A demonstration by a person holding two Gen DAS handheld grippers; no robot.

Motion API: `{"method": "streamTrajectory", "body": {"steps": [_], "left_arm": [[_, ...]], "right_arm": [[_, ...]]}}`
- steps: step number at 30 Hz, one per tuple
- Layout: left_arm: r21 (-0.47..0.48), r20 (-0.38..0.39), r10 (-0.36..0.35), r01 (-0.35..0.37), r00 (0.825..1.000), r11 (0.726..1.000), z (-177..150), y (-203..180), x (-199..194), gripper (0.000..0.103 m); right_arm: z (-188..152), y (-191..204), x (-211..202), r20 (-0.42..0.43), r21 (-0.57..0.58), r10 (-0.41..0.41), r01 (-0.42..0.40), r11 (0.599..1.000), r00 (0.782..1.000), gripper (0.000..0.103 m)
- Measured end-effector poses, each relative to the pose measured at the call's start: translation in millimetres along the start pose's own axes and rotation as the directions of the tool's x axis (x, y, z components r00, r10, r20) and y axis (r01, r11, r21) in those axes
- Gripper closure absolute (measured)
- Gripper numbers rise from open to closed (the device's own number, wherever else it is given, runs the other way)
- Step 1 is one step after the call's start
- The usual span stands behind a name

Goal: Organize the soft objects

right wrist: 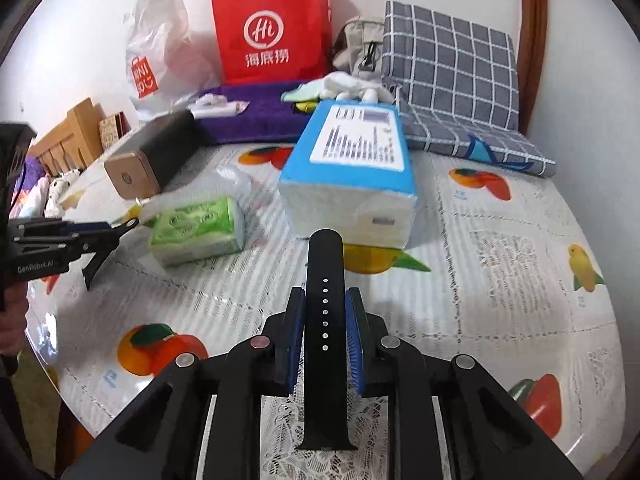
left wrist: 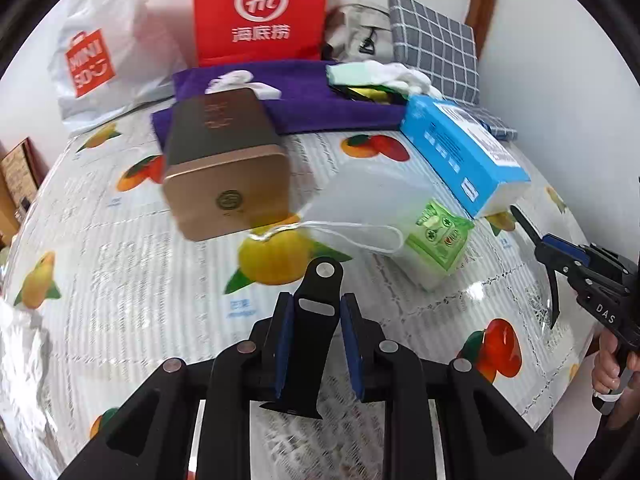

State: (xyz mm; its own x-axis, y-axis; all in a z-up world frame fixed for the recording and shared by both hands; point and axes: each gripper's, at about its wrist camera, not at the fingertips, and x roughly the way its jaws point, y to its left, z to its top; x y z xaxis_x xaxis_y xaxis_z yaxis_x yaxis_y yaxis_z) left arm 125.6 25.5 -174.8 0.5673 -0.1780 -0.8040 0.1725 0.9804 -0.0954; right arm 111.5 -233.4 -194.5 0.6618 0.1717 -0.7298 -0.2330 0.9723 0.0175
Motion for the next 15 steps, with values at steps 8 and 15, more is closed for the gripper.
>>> {"method": "streamTrajectory", "body": {"steps": [8, 15], "left_arm": [[-0.051, 0.037, 0.013, -0.011, 0.999, 0.999, 6.3, 14.0, -21.2, 0.08], [-0.081, 0.069, 0.025, -0.02, 0.997, 0.997, 23.1, 21.0, -36.4, 0.08]], "right_arm": [[10.4, -0.1, -21.9, 0.027, 0.029, 0.013, -0.014, 0.999, 1.0, 0.083], [25.5, 0.2, -35.0, 0.048, 0.03, 0.02, -0.022, 0.999, 0.999, 0.083]]}}
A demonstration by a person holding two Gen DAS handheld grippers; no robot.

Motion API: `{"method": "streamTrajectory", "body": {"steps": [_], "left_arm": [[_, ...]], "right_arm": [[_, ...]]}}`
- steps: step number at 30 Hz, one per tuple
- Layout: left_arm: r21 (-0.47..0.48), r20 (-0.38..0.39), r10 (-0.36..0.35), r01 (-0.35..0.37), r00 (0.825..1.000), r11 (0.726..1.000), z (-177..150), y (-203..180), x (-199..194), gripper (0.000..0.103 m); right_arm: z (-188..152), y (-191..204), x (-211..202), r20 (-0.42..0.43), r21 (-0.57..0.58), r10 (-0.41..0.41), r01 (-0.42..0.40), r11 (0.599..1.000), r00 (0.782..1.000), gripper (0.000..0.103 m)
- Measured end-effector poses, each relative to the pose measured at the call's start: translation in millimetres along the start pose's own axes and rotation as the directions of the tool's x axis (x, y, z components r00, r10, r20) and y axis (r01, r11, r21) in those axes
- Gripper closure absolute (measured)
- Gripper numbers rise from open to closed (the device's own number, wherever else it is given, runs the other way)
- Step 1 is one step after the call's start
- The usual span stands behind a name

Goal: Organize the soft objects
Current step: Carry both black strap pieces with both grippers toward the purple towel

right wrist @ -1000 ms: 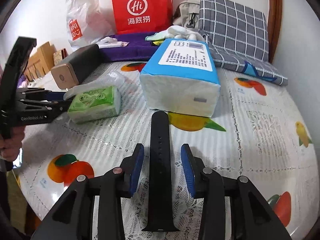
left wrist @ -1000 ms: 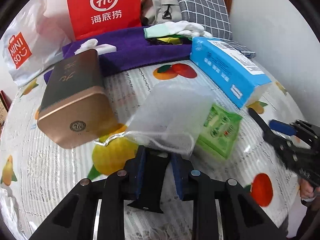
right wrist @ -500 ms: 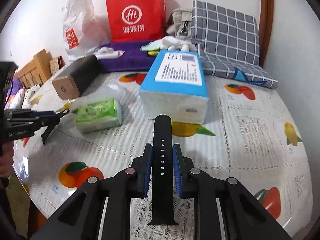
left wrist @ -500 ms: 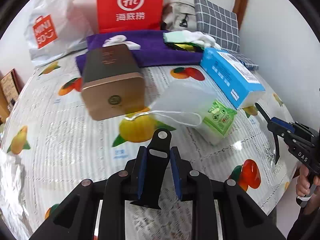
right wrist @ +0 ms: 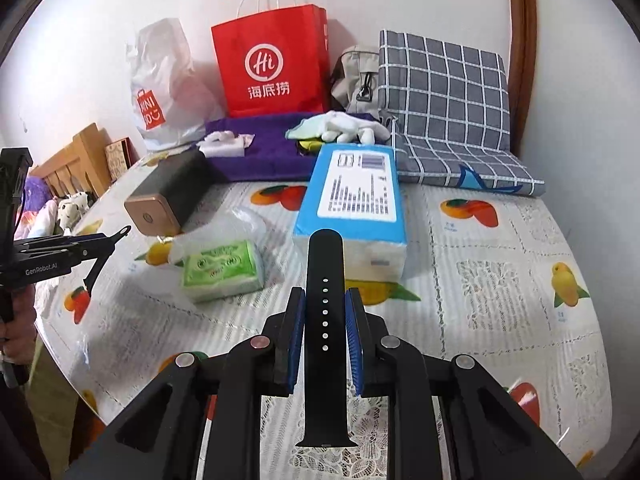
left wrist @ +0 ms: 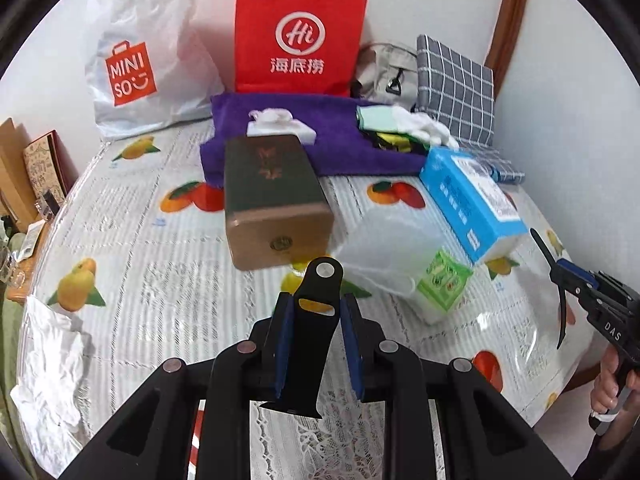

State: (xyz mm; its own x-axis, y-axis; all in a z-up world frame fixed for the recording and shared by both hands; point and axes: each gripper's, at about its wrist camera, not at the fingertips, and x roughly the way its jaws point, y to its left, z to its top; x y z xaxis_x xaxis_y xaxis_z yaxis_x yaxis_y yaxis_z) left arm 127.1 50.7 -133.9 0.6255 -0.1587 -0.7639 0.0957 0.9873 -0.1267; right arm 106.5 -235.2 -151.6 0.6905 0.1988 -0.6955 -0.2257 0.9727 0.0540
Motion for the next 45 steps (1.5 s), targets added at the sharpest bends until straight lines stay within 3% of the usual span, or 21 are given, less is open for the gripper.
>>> {"method": "streamTrajectory", "body": {"steps": [14, 45], "left_arm": [[-0.056, 0.036, 0.019, -0.017, 0.999, 0.998, 41.7, 10.4, -7.8, 0.08], [-0.117, 0.074, 0.061, -0.052, 0.995, 0.992, 146.6, 20.7, 29.7, 0.08]], "right_arm": [[46.4, 1.2, -8.9, 0.039, -0.017, 0.003, -0.002, 1.0, 0.999, 0.083], [158.9, -6.6, 44.5, 0.077, -0.019, 0.046, -0.045, 0.999, 0.996, 0.083]]}}
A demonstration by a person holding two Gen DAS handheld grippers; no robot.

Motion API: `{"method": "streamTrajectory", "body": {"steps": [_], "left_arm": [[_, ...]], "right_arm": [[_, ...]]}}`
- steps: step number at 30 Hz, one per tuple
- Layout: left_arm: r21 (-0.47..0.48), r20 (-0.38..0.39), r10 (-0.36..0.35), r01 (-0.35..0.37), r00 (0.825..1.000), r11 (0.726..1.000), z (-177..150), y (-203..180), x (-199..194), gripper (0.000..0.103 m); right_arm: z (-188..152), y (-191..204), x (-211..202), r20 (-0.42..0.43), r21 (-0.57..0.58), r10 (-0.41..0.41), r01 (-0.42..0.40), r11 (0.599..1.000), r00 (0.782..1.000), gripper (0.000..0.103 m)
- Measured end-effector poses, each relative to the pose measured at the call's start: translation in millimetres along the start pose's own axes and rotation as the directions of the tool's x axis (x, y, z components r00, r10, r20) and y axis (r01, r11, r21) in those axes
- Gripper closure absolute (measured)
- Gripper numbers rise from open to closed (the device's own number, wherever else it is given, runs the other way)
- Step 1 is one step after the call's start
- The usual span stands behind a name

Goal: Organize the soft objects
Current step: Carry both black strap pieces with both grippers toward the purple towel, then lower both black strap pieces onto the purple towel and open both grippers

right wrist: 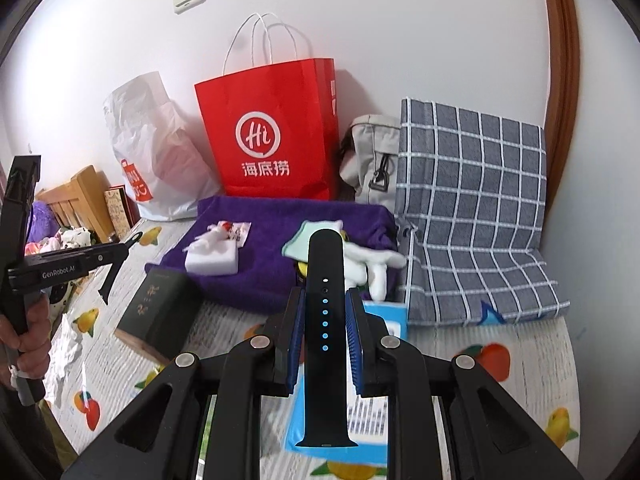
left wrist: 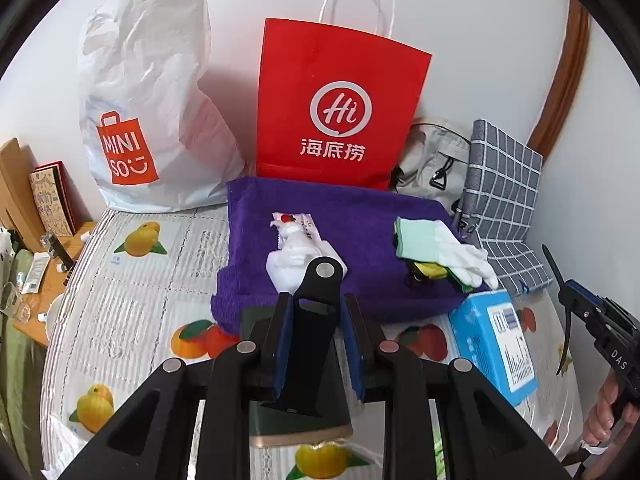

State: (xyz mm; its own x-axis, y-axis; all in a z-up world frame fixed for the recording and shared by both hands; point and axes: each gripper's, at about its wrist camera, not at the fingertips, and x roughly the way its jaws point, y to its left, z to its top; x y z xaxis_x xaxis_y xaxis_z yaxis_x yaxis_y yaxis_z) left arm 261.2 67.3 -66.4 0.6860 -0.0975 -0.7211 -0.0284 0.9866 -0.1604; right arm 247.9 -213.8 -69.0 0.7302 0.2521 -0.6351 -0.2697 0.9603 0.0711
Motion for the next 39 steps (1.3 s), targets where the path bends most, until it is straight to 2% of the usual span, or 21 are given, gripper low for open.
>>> {"method": "streamTrajectory", "body": {"steps": [8, 20, 28, 33, 39], "left_arm": [[0.008, 0.002, 0.013, -0.013, 1.0, 1.0, 19.4, -4.5, 15.8, 0.08], [0.034, -0.002, -0.011, 0.011, 1.0, 0.999, 52.0, -12.7, 46.3, 0.08], [0.0, -0.036, 0.01, -0.01, 0.999, 1.0, 67.5, -5.5, 74.2, 0.08], [-0.026, -0.052, 0.016, -0.017, 0.999, 1.0, 79.8, 2.3, 92.8, 0.079], [-0.033, -0.081, 0.014, -0.017, 0.997, 0.999, 88.7, 5.0, 120.9, 0.079]], "right_arm": [[24.1, -3.3, 19.3, 0.011, 0.014, 0.013, -0.013, 1.0, 1.0, 0.083], [51.1, -15.2, 61.2, -0.002, 0.044, 0.022, -0.022, 0.999, 1.0, 0.083], [77.9, -20.0, 86.8, 0.001, 0.044, 0.041, -0.041, 0.998, 0.999, 0.083], [92.5, -27.2, 113.4, -0.021, 0.044, 0.043, -0.042, 0.998, 0.999, 0.083], [94.3, -40.4, 150.9, -0.081, 0.079, 0.06, -0.054, 0.995, 0.995, 0.083]]}}
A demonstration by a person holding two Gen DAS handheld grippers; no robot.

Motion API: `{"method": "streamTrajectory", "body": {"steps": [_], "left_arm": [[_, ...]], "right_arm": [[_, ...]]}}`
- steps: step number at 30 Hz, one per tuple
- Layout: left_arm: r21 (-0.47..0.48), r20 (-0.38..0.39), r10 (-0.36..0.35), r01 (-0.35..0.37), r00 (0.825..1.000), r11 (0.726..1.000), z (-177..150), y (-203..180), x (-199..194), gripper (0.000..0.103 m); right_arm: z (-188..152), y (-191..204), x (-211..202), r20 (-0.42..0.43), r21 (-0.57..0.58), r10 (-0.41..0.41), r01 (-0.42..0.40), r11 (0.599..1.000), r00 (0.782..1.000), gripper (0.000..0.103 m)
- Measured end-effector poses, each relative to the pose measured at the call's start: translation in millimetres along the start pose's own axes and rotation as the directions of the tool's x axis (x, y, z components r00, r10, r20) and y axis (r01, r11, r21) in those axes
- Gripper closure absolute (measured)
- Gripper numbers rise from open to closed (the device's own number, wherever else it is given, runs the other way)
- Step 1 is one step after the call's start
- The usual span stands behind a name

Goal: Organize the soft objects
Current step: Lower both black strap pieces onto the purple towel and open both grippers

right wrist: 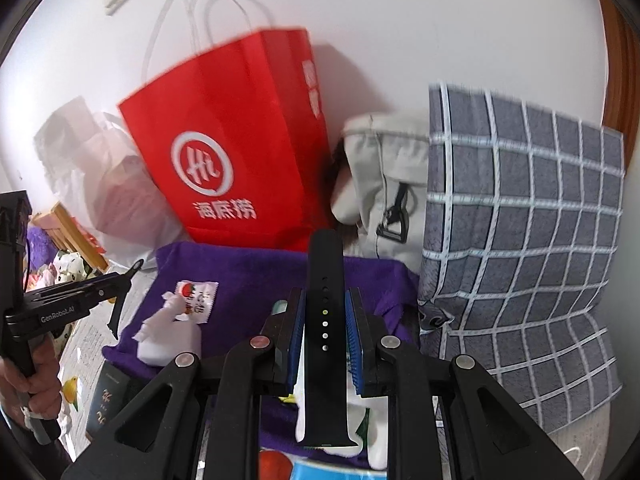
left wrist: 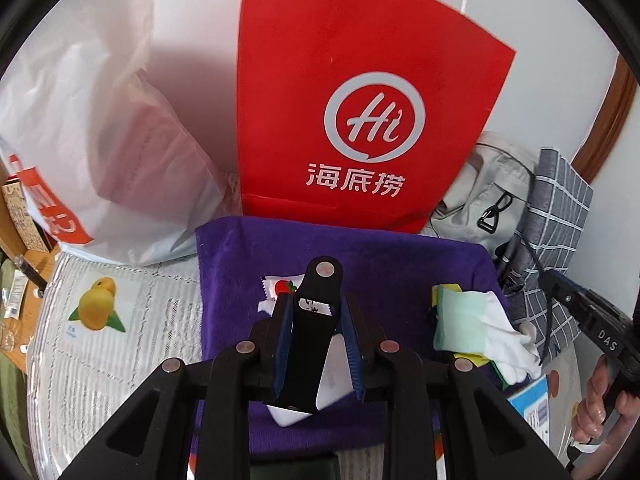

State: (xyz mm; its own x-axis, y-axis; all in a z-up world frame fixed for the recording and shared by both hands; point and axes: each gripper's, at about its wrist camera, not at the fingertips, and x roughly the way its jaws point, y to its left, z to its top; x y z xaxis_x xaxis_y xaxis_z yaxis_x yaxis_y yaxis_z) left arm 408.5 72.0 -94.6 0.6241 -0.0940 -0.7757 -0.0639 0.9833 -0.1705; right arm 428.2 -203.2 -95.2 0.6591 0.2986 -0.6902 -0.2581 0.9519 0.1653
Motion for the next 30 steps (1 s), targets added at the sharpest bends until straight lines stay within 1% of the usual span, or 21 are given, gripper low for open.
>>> {"method": "streamTrajectory", "body": {"steps": [4, 8, 10, 14, 19, 22, 23, 25, 27, 28, 30], "left_arm": [[0.007, -0.022, 0.004, -0.004, 1.0, 1.0, 1.1, -1.5, 15.0, 0.079], [0.011, -0.052, -0.004, 0.005, 0.999, 1.0, 1.4, -0.8, 28.5, 0.079], [-0.003, -0.074, -0.005, 0.004, 0.997, 1.0, 1.0, 2.9, 35.3, 0.079], [-0.029, -0.103, -0.005, 0.002, 0.995, 1.0, 0.5, 7.4, 44.0, 0.078], [-0.047, -0.141, -0.043, 0.037, 0.989, 0.998, -1.9, 6.4, 52.1, 0.077], [-0.065, -0.165, -0.047, 0.036, 0.985, 0.997, -3.3, 7.1, 54.4, 0.077], [-0.069, -0.163, -0.06, 0.05, 0.985, 0.996, -3.2, 7.1, 53.1, 0.077], [-0.072, -0.144, -0.08, 0.07, 0.986, 0.995, -2.4, 6.5, 47.1, 0.077], [-0.068, -0.134, -0.094, 0.085, 0.987, 0.994, -1.9, 4.6, 40.4, 0.077], [-0.065, -0.133, -0.097, 0.089, 0.986, 0.994, -2.0, 4.0, 38.2, 0.077], [-0.059, -0.132, -0.095, 0.088, 0.987, 0.994, -2.8, 2.0, 31.2, 0.075]], "right_arm": [[-2.3, -8.8, 25.1, -0.058, 0.02, 0.01, -0.009, 1.0, 0.998, 0.083], [-9.0, -9.0, 48.0, -0.115, 0.0, -0.03, 0.03, 1.0, 0.993, 0.083], [-11.8, -10.6, 55.8, -0.139, -0.001, -0.037, 0.037, 0.999, 0.99, 0.083], [-14.2, -14.7, 63.0, -0.166, -0.001, -0.062, 0.063, 0.998, 0.984, 0.082], [-16.1, -14.4, 64.9, -0.182, 0.003, -0.048, 0.049, 0.999, 0.982, 0.082], [-15.4, -11.3, 60.7, -0.175, -0.003, -0.037, 0.037, 0.999, 0.984, 0.082], [-14.9, -9.1, 57.5, -0.17, -0.009, -0.033, 0.032, 0.999, 0.985, 0.081], [-12.5, -7.2, 47.7, -0.15, -0.018, -0.033, 0.031, 0.999, 0.988, 0.078], [-9.9, -2.8, 35.7, -0.12, -0.033, -0.037, 0.033, 0.999, 0.992, 0.07], [-9.2, -1.0, 29.8, -0.105, -0.038, -0.04, 0.036, 0.999, 0.994, 0.067], [-8.7, 3.1, 16.3, -0.073, -0.045, -0.047, 0.043, 0.998, 0.996, 0.057]]}}
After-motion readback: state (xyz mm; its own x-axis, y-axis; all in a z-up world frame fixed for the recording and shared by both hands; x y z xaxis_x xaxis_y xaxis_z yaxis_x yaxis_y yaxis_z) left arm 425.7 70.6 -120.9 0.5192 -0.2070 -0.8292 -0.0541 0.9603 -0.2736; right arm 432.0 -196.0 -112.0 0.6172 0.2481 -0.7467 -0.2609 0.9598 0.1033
